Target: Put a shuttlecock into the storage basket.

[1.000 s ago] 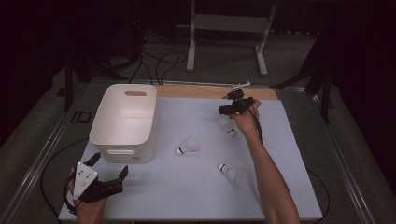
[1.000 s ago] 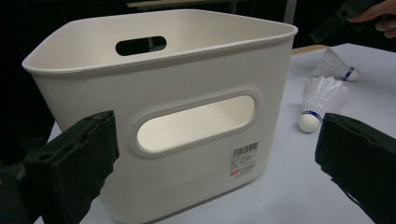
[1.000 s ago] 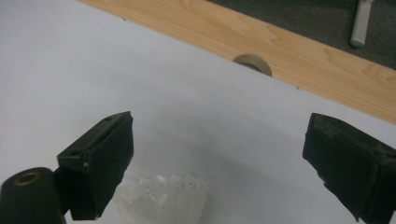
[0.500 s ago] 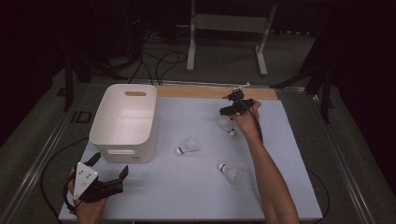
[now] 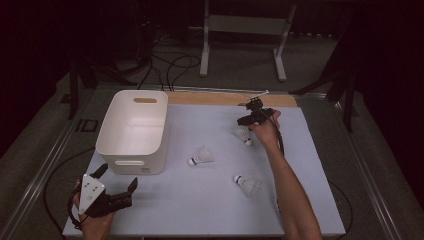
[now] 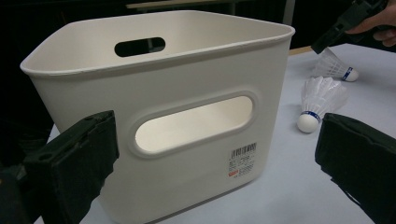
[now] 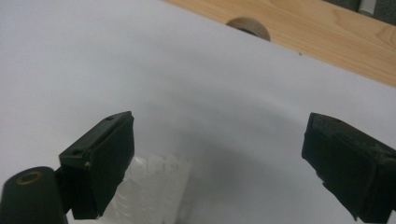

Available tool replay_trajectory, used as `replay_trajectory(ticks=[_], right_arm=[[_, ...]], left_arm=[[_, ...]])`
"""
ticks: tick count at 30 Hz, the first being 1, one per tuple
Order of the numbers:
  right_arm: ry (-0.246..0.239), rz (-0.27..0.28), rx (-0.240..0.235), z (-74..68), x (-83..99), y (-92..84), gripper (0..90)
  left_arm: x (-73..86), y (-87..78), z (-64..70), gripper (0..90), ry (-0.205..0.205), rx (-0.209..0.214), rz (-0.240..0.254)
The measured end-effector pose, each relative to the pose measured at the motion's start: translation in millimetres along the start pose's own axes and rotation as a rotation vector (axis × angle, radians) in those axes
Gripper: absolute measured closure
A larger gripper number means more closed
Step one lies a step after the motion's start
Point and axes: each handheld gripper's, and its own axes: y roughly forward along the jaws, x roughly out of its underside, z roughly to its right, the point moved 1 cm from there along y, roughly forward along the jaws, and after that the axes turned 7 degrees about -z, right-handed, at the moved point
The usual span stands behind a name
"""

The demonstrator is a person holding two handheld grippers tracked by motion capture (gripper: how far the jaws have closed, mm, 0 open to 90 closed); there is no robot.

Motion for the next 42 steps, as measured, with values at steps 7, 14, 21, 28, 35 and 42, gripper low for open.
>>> replay_trajectory(ticks=[7, 14, 21, 28, 35, 42], right_arm=[[0.002, -0.013, 0.0, 2.3, 6.5, -5.6, 11.7], [-0.003, -0.015, -0.024, 2.3, 15.3, -16.0, 15.2], [0.002, -0.014, -0.071, 1.5, 27.3, -26.1, 20.4], [0.018, -0.012, -0.123, 3.9, 40.9, -38.8, 38.0], [-0.005, -0.005, -0.149, 1.7, 47.1, -50.8, 48.2], [-0.025, -0.034, -0.165, -0.4, 52.7, -53.0, 56.5]], left_arm=[[0.0, -0.3, -0.4, 0.1, -0.001, -0.002, 0.001], [-0.1, -0.2, -0.1, 0.1, -0.001, -0.003, 0.001], [-0.3, -0.4, 0.5, 0.1, 0.001, -0.004, 0.0], [-0.7, 0.0, 1.6, 0.1, 0.005, -0.004, 0.001], [-1.0, 0.4, 2.9, 0.2, 0.008, -0.001, 0.003], [-1.1, 0.5, 3.3, 0.2, 0.008, -0.001, 0.002]])
